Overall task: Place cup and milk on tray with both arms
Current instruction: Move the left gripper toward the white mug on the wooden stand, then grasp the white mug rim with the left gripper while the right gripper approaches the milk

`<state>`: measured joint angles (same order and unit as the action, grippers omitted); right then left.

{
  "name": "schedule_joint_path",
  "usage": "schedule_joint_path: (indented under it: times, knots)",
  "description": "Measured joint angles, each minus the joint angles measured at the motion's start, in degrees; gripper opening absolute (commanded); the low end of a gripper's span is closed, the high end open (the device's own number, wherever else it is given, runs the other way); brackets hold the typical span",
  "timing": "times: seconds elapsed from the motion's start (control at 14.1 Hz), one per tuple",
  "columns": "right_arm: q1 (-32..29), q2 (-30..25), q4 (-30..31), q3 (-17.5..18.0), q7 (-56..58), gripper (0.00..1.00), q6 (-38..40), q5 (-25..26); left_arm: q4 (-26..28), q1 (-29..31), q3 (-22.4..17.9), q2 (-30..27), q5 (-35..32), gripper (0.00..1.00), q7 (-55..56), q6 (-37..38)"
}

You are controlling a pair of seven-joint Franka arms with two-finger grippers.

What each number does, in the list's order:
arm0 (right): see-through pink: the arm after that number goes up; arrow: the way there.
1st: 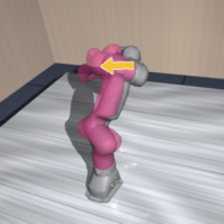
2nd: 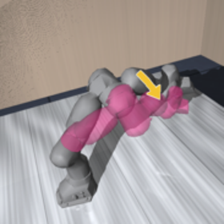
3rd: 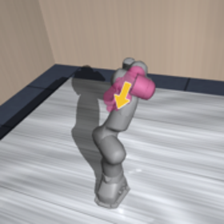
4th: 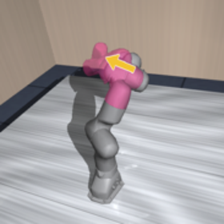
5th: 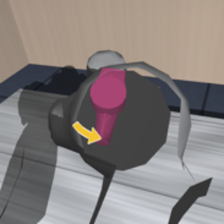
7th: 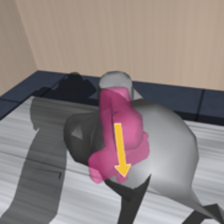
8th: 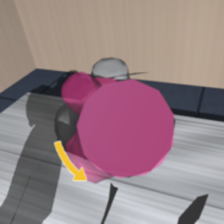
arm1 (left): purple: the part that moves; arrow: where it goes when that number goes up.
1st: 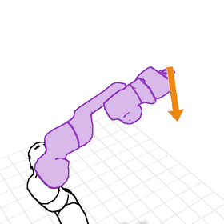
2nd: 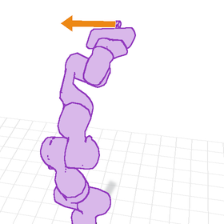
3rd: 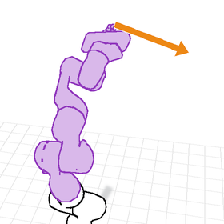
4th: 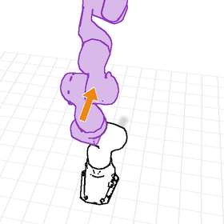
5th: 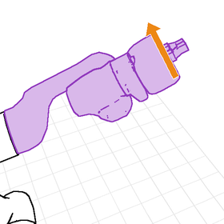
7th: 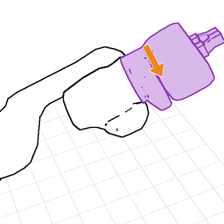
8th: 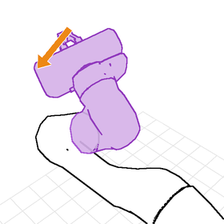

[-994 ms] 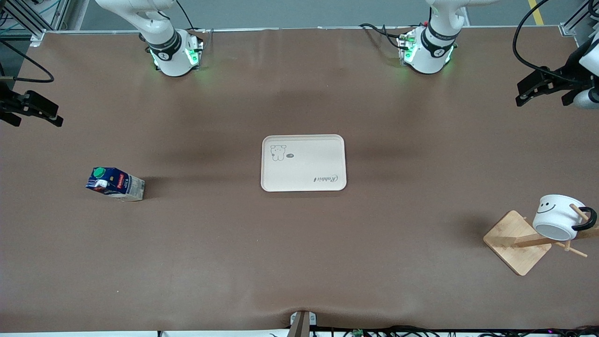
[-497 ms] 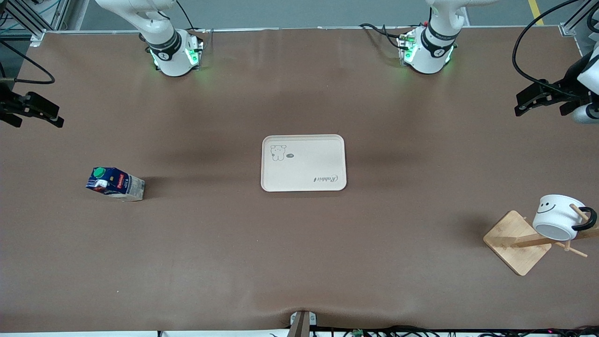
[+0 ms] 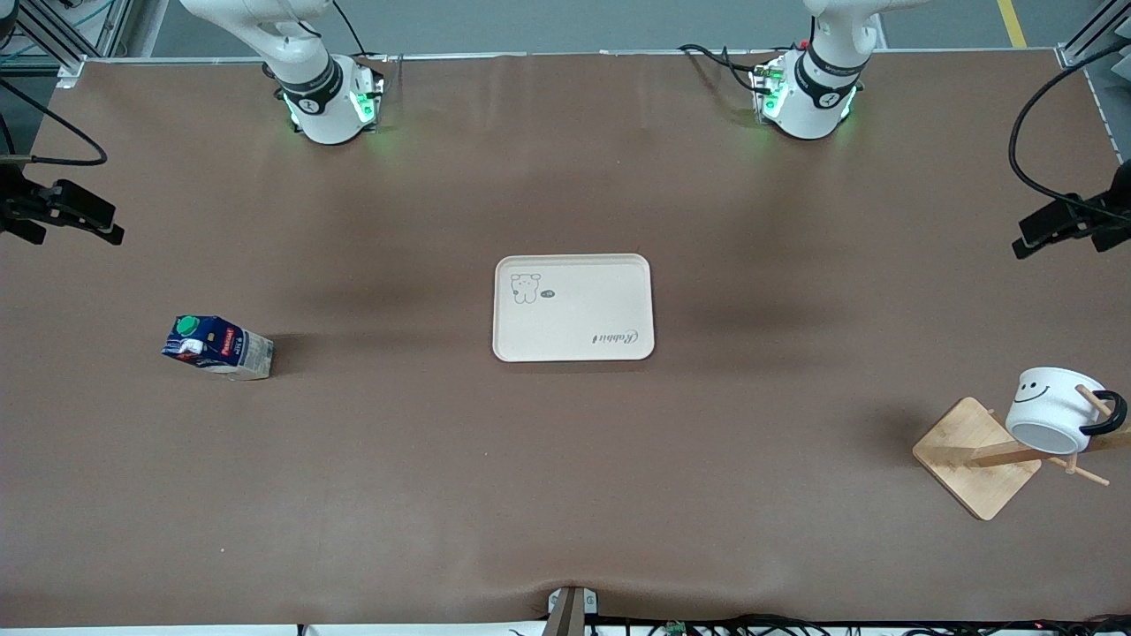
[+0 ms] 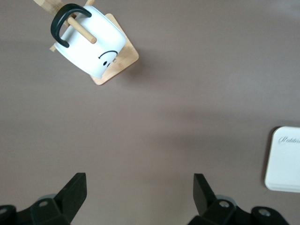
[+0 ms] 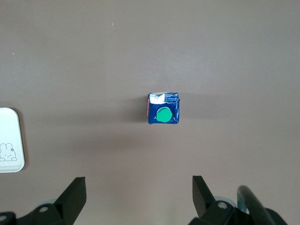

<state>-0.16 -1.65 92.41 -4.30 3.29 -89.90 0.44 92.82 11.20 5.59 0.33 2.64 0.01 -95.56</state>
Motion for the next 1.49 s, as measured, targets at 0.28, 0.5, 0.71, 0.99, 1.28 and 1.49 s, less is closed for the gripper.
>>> schedule_joint_path:
  times: [0.28,0.5,0.71,0.99,1.28,1.49]
  knots:
    - [-0.05,0.24,0.00,-0.10,0.00,1.00,-0.02,0.00,2.37,2.59,-0.03,0.00,3.18,1.00,-1.10,-4.73]
    - [-0.09,0.33,0.00,-0.14,0.00,1.00,-0.03,0.00,3.59,4.47,-0.03,0.00,6.40,1.00,-1.18,-6.67]
    - [-0.10,0.41,0.00,-0.15,0.00,1.00,-0.03,0.00,4.00,8.29,-0.09,-0.03,11.74,1.00,-3.00,-6.97]
    - [-0.10,0.56,0.00,-0.15,0.00,1.00,-0.04,0.00,4.85,10.47,-0.12,-0.07,17.55,1.00,-3.42,-7.79]
    - [-0.11,0.69,0.00,-0.16,0.00,1.00,-0.04,0.00,8.05,11.82,-0.14,-0.07,24.26,1.00,-6.25,-14.20]
    - [-0.11,2.29,-0.05,-0.17,0.00,1.00,-0.05,0.00,13.24,14.11,-0.20,0.32,31.82,1.00,-15.90,-20.29]
